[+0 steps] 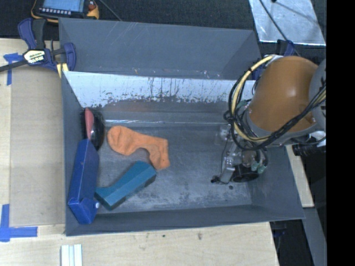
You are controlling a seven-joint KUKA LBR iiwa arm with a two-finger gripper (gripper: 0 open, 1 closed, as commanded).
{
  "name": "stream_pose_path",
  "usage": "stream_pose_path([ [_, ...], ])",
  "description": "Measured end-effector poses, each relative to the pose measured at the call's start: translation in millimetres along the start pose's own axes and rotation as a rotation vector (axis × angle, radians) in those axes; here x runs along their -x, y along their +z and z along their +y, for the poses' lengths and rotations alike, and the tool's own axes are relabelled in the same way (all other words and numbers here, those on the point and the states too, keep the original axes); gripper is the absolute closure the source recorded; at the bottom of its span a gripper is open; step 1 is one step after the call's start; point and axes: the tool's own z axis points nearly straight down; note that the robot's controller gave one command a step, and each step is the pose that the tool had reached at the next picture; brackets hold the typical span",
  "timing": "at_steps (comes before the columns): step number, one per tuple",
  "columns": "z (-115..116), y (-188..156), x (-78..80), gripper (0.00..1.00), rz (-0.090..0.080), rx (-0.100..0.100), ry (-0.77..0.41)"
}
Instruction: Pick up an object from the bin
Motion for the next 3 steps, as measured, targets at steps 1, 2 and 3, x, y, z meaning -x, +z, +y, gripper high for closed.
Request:
stream_pose_path([
  [1,-16.6,12.6,4.6,0.00,0.002,0.000,0.023],
  [2,-33.6,21.5,12.5,0.00,0.003,-0.001,-0.133],
  [3,-53.5,55.3,26.5,0.00,0.000,0.000,0.067],
])
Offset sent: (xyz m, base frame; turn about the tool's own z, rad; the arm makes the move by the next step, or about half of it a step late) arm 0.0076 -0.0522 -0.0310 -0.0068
